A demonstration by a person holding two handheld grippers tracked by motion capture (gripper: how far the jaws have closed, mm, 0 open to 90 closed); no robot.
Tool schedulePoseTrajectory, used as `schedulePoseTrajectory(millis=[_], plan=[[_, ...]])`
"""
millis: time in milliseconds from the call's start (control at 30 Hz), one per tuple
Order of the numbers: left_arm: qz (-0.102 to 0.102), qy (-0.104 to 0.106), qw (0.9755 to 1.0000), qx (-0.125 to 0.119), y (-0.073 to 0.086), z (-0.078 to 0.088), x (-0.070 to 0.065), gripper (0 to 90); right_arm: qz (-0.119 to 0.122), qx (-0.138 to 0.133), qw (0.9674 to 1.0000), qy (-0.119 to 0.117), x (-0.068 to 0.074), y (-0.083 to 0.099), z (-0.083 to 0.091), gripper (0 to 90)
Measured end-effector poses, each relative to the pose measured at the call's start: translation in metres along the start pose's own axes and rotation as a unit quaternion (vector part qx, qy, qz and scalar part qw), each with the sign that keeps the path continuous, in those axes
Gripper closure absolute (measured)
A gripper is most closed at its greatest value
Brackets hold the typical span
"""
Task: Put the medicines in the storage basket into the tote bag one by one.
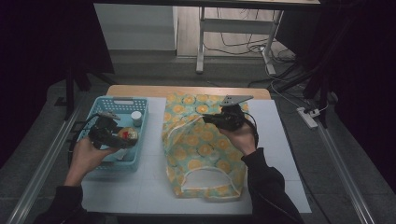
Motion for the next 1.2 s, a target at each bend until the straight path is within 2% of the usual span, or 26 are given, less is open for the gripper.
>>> schedulePoseTrajectory(millis=[233,533,800,1200], plan=[[-0.032,0.023,0.9992,-0.008,-0.009,-0.004,-0.026,20.3,0.002,0.002,1.0000,0.000,0.001,0.001,-0.003,90.0],[-0.066,0.047,0.9966,-0.011,-0.021,-0.019,-0.052,20.3,0.001,0.003,1.0000,0.002,0.000,0.002,-0.004,90.0],[-0.096,0.066,0.9930,-0.022,-0.037,-0.033,-0.076,20.3,0.001,0.004,1.0000,0.003,-0.001,0.003,-0.005,90.0],[-0.134,0.095,0.9863,-0.018,-0.065,-0.063,-0.108,20.3,0.003,0.001,1.0000,0.004,-0.002,0.003,-0.005,90.0]])
Point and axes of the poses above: each handheld gripper's, and its own axes: z roughly backward along the jaws, y roughly out of its underside, x roughly to its left, the point moved 5 cm from there along -z, roughly forward along the jaws, and after that the axes turned 1 degree about -z, right-handed, at the moved point
